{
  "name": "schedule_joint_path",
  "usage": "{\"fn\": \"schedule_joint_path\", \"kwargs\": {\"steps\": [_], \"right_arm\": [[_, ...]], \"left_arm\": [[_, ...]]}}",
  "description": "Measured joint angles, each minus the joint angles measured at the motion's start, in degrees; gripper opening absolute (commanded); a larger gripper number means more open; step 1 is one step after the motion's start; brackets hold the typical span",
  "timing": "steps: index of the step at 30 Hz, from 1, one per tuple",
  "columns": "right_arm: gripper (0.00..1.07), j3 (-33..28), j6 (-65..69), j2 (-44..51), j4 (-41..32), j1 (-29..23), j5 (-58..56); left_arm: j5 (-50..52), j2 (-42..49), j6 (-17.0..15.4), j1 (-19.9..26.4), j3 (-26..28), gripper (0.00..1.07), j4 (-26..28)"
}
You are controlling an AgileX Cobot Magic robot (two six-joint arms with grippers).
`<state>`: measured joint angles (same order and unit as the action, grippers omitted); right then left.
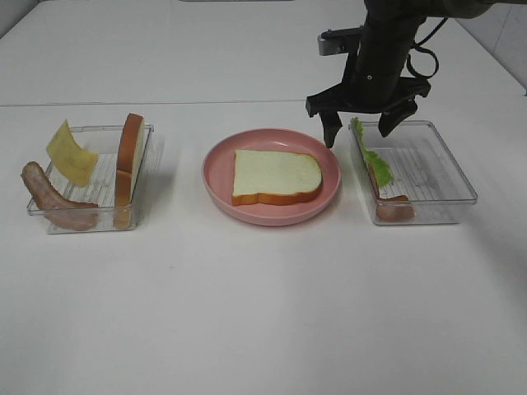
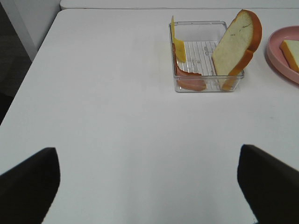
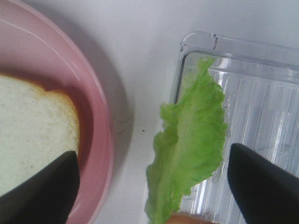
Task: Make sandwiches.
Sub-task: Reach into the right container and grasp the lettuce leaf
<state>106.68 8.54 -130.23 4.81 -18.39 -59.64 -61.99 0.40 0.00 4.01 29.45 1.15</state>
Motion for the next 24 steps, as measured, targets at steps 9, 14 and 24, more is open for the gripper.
{"fn": "schedule_joint_path", "kwargs": {"steps": [9, 14, 24], "right_arm": [[0.75, 0.0, 0.0, -0.52, 0.06, 0.0, 0.46], [0.69, 0.0, 0.0, -0.52, 0.06, 0.0, 0.8], [0.41, 0.0, 0.0, -0.52, 0.57, 0.0, 0.69]], "left_arm": [[0.0, 0.0, 0.0, 0.0, 0.0, 0.98, 0.0], [0.0, 0.0, 0.0, 0.0, 0.0, 0.98, 0.0], [0.0, 0.0, 0.0, 0.0, 0.0, 0.98, 0.0]]}}
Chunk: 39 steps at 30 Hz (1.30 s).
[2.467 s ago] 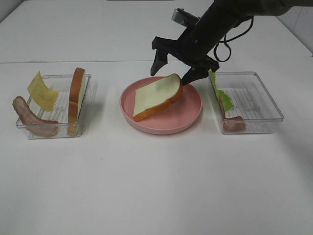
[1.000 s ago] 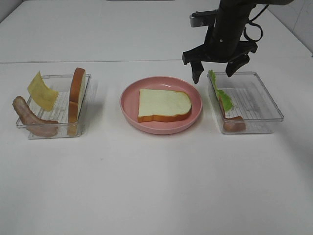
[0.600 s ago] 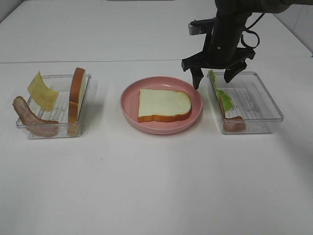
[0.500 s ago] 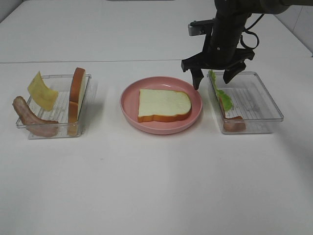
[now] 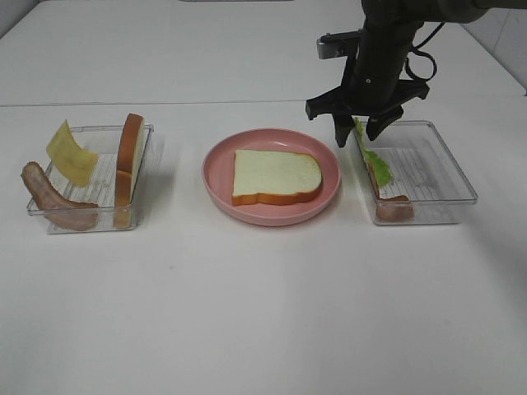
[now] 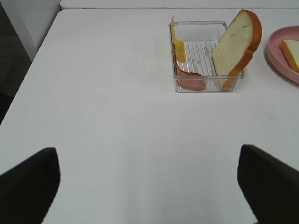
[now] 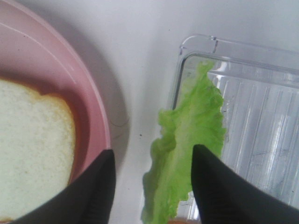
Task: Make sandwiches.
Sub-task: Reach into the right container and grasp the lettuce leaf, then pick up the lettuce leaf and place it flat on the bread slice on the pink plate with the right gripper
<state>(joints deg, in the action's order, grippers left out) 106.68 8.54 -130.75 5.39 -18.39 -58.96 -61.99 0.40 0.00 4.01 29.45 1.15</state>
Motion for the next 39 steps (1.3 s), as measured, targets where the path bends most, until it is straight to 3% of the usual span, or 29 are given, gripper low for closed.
{"fn": "schedule_joint_path", "kwargs": {"steps": [7, 8, 9, 11, 26, 39], "right_arm": [[0.23, 0.0, 0.0, 0.0, 2.69, 0.0, -0.11], [0.13, 0.0, 0.0, 0.0, 3.61, 0.0, -0.29], [0.13, 0.0, 0.0, 0.0, 3.61, 0.0, -0.29], [0.0, 0.0, 0.0, 0.0, 4.41, 0.0, -0.69], [0.0, 0.0, 0.11, 1.55, 4.13, 0.0, -1.72], [0.0, -2.23, -0.92, 13.98, -6.93, 0.0, -2.41]], "left_arm": [[0.0, 0.0, 0.0, 0.0, 0.0, 0.98, 0.0], [0.0, 0.0, 0.0, 0.0, 0.0, 0.98, 0.0], [0.0, 0.0, 0.0, 0.0, 0.0, 0.98, 0.0], [0.0, 0.0, 0.0, 0.0, 0.0, 0.98, 0.0], [0.0, 0.0, 0.0, 0.0, 0.0, 0.98, -0.06], [0.0, 0.0, 0.0, 0.0, 0.0, 0.98, -0.17]]}}
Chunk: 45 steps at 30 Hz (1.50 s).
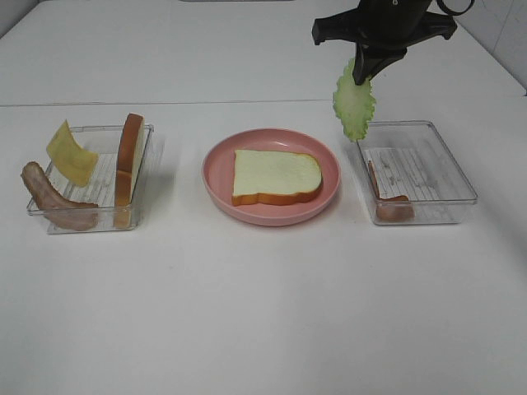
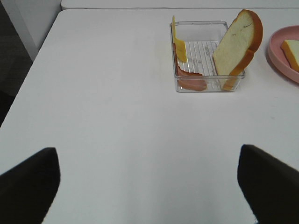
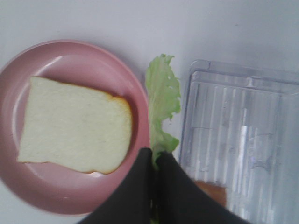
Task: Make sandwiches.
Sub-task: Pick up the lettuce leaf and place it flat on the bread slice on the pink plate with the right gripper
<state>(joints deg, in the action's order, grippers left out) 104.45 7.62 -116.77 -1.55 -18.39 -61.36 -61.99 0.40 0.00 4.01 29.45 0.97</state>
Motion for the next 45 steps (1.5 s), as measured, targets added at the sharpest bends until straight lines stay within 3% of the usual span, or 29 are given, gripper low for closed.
{"fn": "schedule_joint_path", "kwargs": {"steps": [3, 4, 8, 9, 11, 12, 13, 14, 16, 17, 22, 30, 34, 36, 39, 41, 45], "right_arm": [[0.0, -5.1, -1.78, 3.21, -5.5, 0.0, 3.27], [0.0, -9.05, -3.84, 5.1, -10.43, 0.0, 6.02], [0.0, -12.83, -7.62, 6.07, -18.05, 0.0, 8.42], [0.0, -14.44, -10.83, 5.9, -24.64, 0.0, 9.0], [0.0, -14.73, -12.09, 5.39, -27.22, 0.0, 9.05], [0.0, -14.84, -14.78, 4.35, -33.52, 0.0, 9.51], [0.0, -14.84, -14.78, 4.35, -33.52, 0.0, 9.51], [0.0, -14.9, -17.59, 2.98, -39.3, 0.0, 10.14], [0.0, -14.9, -18.62, 2.41, -41.31, 0.0, 10.26], [0.0, -14.95, -20.8, 0.86, -46.01, 0.0, 10.31], [0.0, -14.95, -24.24, -3.04, -52.83, 0.0, 10.54], [0.0, -10.83, -24.64, -8.54, -52.94, 0.0, 11.69], [0.0, -9.68, -23.38, -8.94, -49.33, 0.0, 12.49], [0.0, -9.11, -18.91, -8.94, -41.94, 0.0, 13.52], [0.0, -9.11, -18.16, -8.94, -40.11, 0.0, 13.58], [0.0, -9.11, -15.41, -8.94, -35.01, 0.0, 13.58], [0.0, -9.11, -14.55, -8.94, -32.37, 0.0, 13.58]], "left_arm": [[0.0, 0.0, 0.0, 0.0, 0.0, 0.98, 0.0], [0.0, 0.0, 0.0, 0.0, 0.0, 0.98, 0.0], [0.0, 0.0, 0.0, 0.0, 0.0, 0.98, 0.0], [0.0, 0.0, 0.0, 0.0, 0.0, 0.98, 0.0], [0.0, 0.0, 0.0, 0.0, 0.0, 0.98, 0.0], [0.0, 0.0, 0.0, 0.0, 0.0, 0.98, 0.0], [0.0, 0.0, 0.0, 0.0, 0.0, 0.98, 0.0], [0.0, 0.0, 0.0, 0.0, 0.0, 0.98, -0.06], [0.0, 0.0, 0.0, 0.0, 0.0, 0.98, -0.06], [0.0, 0.0, 0.0, 0.0, 0.0, 0.98, -0.06], [0.0, 0.0, 0.0, 0.0, 0.0, 0.98, -0.06], [0.0, 0.0, 0.0, 0.0, 0.0, 0.98, -0.06], [0.0, 0.0, 0.0, 0.0, 0.0, 0.98, -0.34], [0.0, 0.0, 0.0, 0.0, 0.0, 0.98, -0.46], [0.0, 0.0, 0.0, 0.0, 0.0, 0.98, -0.46], [0.0, 0.0, 0.0, 0.0, 0.0, 0.98, -0.46], [0.0, 0.0, 0.0, 0.0, 0.0, 0.98, -0.46]]}}
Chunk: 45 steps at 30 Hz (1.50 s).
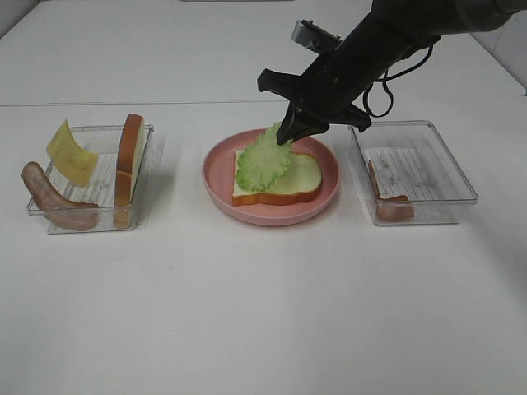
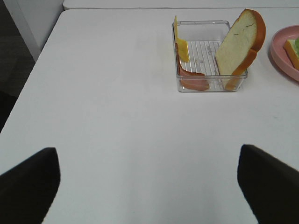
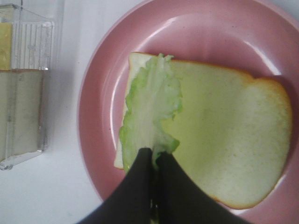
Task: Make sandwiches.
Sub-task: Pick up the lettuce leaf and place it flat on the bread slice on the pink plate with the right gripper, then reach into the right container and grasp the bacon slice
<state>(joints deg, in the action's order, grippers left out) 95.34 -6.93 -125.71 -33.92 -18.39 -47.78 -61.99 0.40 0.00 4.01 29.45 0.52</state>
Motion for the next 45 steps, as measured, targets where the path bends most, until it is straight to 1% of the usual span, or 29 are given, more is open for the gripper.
{"fn": "schedule_joint_path", "kwargs": {"steps": [3, 4, 5, 6, 7, 8, 9, 10, 11, 12, 13, 14, 15, 16, 18, 19, 20, 22, 23, 24, 26, 27, 28, 30, 31, 32, 34, 38, 45], "right_arm": [[0.0, 0.0, 0.11, 0.0, 1.26, 0.0, -0.06], [0.04, 0.0, 0.11, 0.0, 1.38, 0.0, -0.06], [0.04, 0.0, 0.11, 0.0, 1.38, 0.0, -0.06], [0.1, 0.0, 0.11, 0.0, 1.38, 0.0, -0.06], [0.27, 0.0, 0.11, 0.0, 1.38, 0.0, -0.06], [0.27, 0.0, 0.11, 0.0, 1.38, 0.0, -0.06], [0.5, 0.0, 0.11, 0.0, 1.38, 0.0, -0.06], [0.5, 0.0, 0.11, 0.0, 1.38, 0.0, -0.06], [0.61, 0.0, 0.17, 0.0, 1.43, 0.0, -0.06], [0.86, 0.0, 0.17, 0.0, 1.83, 0.0, -0.06], [0.86, 0.0, 0.17, 0.0, 1.83, 0.0, -0.06], [0.96, 0.23, 0.11, 0.0, 2.41, 0.0, -0.11], [0.99, 1.32, 0.06, 0.0, 3.78, 0.0, -0.46], [0.99, 1.32, 0.06, 0.0, 3.78, 0.0, -0.46], [0.99, 3.84, 0.23, 0.0, 6.93, 0.0, -2.41], [0.99, 3.84, 0.23, 0.0, 6.93, 0.0, -2.41], [0.99, 6.19, 1.32, 0.0, 9.74, 0.0, -4.47], [0.99, 7.16, 2.18, 0.0, 10.89, 0.0, -5.5], [0.99, 9.63, 4.41, 0.0, 13.87, 0.0, -8.71], [0.99, 9.63, 4.41, 0.0, 13.87, 0.0, -8.71], [0.99, 13.24, 6.42, 0.0, 17.48, 0.0, -13.81], [0.99, 13.24, 6.42, 0.0, 17.48, 0.0, -13.81], [0.99, 15.64, 6.93, 0.0, 19.42, 0.0, -17.93], [0.99, 16.56, 6.93, 0.0, 20.23, 0.0, -19.65], [0.99, 18.45, 7.79, 0.0, 21.66, 0.0, -21.2], [0.99, 18.45, 7.79, 0.0, 21.66, 0.0, -21.2], [0.99, 19.71, 9.51, 0.06, 24.41, 0.0, -21.66], [0.99, 19.48, 11.06, 0.69, 26.99, 0.0, -21.77], [0.99, 15.24, 11.46, 4.64, 27.9, 0.0, -22.0]], "left_arm": [[0.0, 0.0, 0.0, 0.0, 0.0, 0.98, 0.0], [0.0, 0.0, 0.0, 0.0, 0.0, 0.98, 0.0], [0.0, 0.0, 0.0, 0.0, 0.0, 0.98, 0.0], [0.0, 0.0, 0.0, 0.0, 0.0, 0.98, 0.0], [0.0, 0.0, 0.0, 0.0, 0.0, 0.98, 0.0], [0.0, 0.0, 0.0, 0.0, 0.0, 0.98, 0.0], [0.0, 0.0, 0.0, 0.0, 0.0, 0.98, 0.0], [0.0, 0.0, 0.0, 0.0, 0.0, 0.98, 0.0], [0.0, 0.0, 0.0, 0.0, 0.0, 0.98, 0.0], [0.0, 0.0, 0.0, 0.0, 0.0, 0.98, 0.0], [0.0, 0.0, 0.0, 0.0, 0.0, 0.98, 0.0], [0.0, 0.0, 0.0, 0.0, 0.0, 0.98, 0.0], [0.0, 0.0, 0.0, 0.0, 0.0, 0.98, 0.0], [0.0, 0.0, 0.0, 0.0, 0.0, 0.98, 0.0], [0.0, 0.0, 0.0, 0.0, 0.0, 0.98, 0.0], [0.0, 0.0, 0.0, 0.0, 0.0, 0.98, 0.0], [0.0, 0.0, 0.0, 0.0, 0.0, 0.98, 0.0], [0.0, 0.0, 0.0, 0.0, 0.0, 0.98, 0.0], [0.0, 0.0, 0.0, 0.0, 0.0, 0.98, -0.06], [0.0, 0.0, 0.0, 0.0, 0.0, 0.98, -0.06], [0.0, 0.0, 0.0, 0.0, 0.0, 0.98, -0.06], [0.0, 0.0, 0.0, 0.0, 0.0, 0.98, -0.06], [0.0, 0.0, 0.0, 0.0, 0.0, 0.98, -0.06], [0.0, 0.0, 0.0, 0.0, 0.0, 0.98, -0.06], [0.0, 0.0, 0.0, 0.0, 0.0, 0.98, -0.06], [0.0, 0.0, 0.0, 0.0, 0.0, 0.98, -0.06], [0.0, 0.0, 0.0, 0.0, 0.0, 0.98, -0.06], [0.0, 0.0, 0.0, 0.0, 0.0, 0.98, -0.06], [0.0, 0.0, 0.0, 0.0, 0.0, 0.98, -0.06]]}}
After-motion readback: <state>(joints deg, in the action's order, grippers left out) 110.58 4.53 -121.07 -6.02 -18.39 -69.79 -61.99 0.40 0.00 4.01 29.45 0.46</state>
